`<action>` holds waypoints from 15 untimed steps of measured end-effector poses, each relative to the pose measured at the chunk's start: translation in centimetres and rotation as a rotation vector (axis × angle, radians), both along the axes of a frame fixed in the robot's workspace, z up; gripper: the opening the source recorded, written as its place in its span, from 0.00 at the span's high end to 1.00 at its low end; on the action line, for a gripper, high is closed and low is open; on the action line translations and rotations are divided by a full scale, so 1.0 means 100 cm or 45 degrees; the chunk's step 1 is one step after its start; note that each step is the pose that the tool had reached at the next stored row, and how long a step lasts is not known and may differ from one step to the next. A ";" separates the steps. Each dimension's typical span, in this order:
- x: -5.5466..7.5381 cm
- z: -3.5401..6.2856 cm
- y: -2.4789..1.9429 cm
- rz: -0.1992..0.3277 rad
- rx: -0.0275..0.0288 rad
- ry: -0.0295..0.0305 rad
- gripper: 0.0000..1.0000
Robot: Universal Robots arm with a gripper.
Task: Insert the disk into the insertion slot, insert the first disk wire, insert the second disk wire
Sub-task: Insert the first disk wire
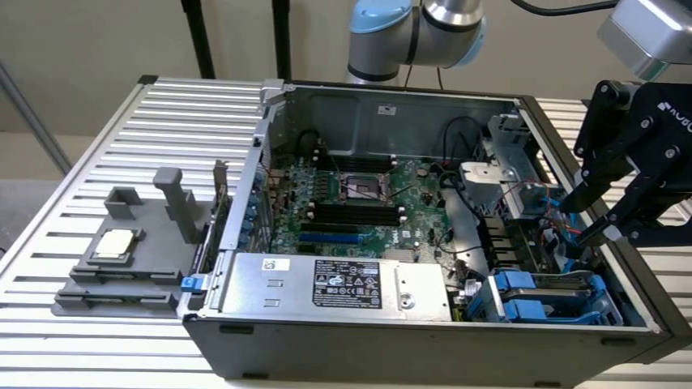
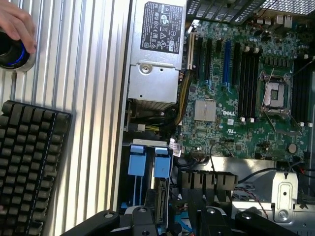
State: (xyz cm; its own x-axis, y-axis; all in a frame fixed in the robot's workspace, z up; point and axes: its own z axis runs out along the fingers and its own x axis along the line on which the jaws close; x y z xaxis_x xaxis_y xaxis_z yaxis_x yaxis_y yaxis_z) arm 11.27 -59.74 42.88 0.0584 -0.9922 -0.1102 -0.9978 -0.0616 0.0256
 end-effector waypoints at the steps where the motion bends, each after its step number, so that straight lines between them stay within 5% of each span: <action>1: 0.000 0.0000 0.0000 0.000 -0.0001 0.0000 0.61; 8: 0.002 0.0000 -0.0001 0.000 -0.0002 0.0007 0.61; 15: 0.032 -0.0069 0.0000 0.005 0.0004 0.0062 0.61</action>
State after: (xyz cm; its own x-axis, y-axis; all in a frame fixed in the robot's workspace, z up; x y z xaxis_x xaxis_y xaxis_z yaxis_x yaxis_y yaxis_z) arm 14.51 -59.73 42.20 0.0617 -0.9919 -0.1108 -0.9974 -0.0655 0.0305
